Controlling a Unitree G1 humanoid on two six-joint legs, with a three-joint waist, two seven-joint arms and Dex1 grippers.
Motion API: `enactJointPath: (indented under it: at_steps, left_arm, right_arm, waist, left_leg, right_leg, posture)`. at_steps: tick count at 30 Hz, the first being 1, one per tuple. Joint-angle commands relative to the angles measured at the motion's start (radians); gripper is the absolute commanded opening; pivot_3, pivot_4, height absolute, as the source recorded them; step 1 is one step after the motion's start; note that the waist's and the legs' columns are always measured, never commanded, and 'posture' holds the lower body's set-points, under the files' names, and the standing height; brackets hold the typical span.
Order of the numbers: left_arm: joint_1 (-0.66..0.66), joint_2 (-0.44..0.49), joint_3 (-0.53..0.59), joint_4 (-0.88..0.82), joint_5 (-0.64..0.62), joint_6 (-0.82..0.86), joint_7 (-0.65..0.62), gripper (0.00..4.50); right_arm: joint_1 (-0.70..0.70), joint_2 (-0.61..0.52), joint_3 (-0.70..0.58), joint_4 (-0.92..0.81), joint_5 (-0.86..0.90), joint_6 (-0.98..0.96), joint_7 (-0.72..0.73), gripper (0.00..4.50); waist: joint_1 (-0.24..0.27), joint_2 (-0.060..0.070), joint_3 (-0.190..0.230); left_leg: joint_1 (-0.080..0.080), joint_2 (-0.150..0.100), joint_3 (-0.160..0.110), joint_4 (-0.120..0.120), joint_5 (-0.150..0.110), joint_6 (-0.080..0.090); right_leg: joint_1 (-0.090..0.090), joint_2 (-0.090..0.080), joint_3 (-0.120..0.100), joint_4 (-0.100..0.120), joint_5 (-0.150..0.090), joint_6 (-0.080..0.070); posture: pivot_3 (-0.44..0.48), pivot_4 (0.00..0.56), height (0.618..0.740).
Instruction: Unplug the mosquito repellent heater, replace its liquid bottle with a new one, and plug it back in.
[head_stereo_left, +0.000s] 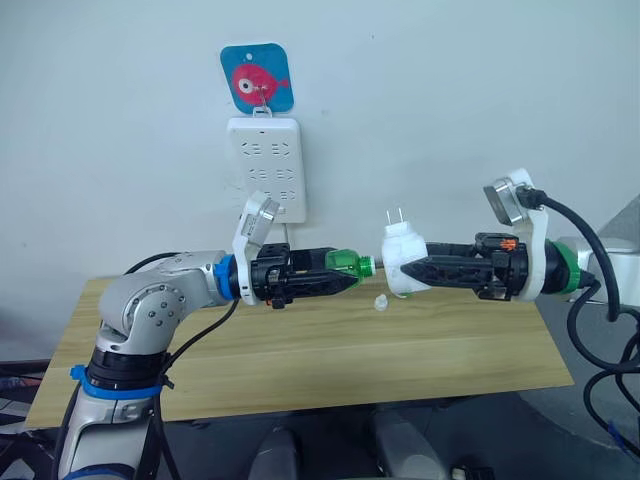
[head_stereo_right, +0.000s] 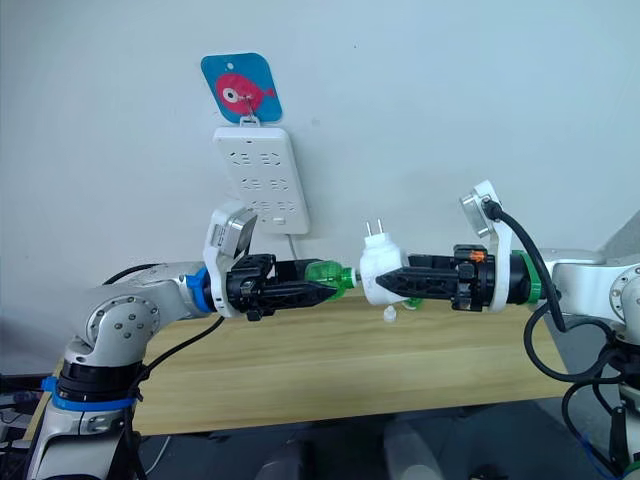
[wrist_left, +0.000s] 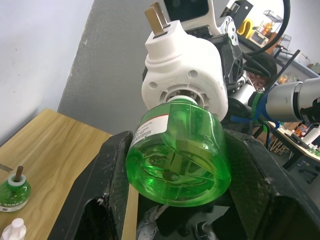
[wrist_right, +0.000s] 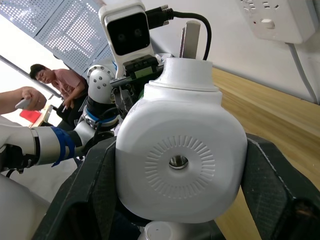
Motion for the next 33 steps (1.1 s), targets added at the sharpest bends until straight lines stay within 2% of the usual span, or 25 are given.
enactJointPath:
  at_steps: [1, 11, 26, 33]
  left_arm:
    - [-0.012, 0.023, -0.016, -0.033, 0.018, -0.028, -0.045, 2.39]
    - [-0.012, -0.002, -0.018, -0.019, 0.043, -0.047, -0.036, 2.39]
    - [-0.011, -0.035, -0.009, -0.006, 0.053, -0.053, -0.009, 2.39]
    - [-0.005, -0.043, 0.044, -0.001, -0.014, 0.000, 0.017, 2.39]
  right_arm:
    - [0.003, -0.009, -0.003, -0.024, -0.010, -0.005, 0.029, 3.01]
    - [-0.006, -0.007, -0.004, -0.008, -0.028, -0.008, 0.044, 3.01]
    - [-0.006, 0.043, 0.021, -0.046, 0.026, -0.038, -0.015, 3.01]
    - [0.034, 0.022, -0.006, -0.031, 0.009, -0.041, -0.009, 3.01]
  waist:
    - [0.000, 0.000, 0.000]
    - [0.000, 0.000, 0.000]
    - [0.000, 0.000, -0.001]
    - [0.000, 0.000, -0.003]
  left_leg:
    - [0.000, 0.000, 0.000, 0.000, 0.000, 0.000]
    - [0.000, 0.000, 0.000, 0.000, 0.000, 0.000]
    - [0.000, 0.000, 0.000, 0.000, 0.000, 0.000]
    - [0.000, 0.000, -0.001, 0.000, 0.000, 0.000]
  right_leg:
    - [0.000, 0.000, 0.000, 0.000, 0.000, 0.000]
    - [0.000, 0.000, 0.000, 0.000, 0.000, 0.000]
    - [0.000, 0.000, 0.000, 0.001, 0.000, 0.000]
    - [0.000, 0.000, 0.000, 0.001, 0.000, 0.000]
  posture:
    - [-0.154, 0.085, 0.740]
    - [-0.157, 0.085, 0.740]
    - [-0.157, 0.083, 0.740]
    - [-0.157, 0.084, 0.740]
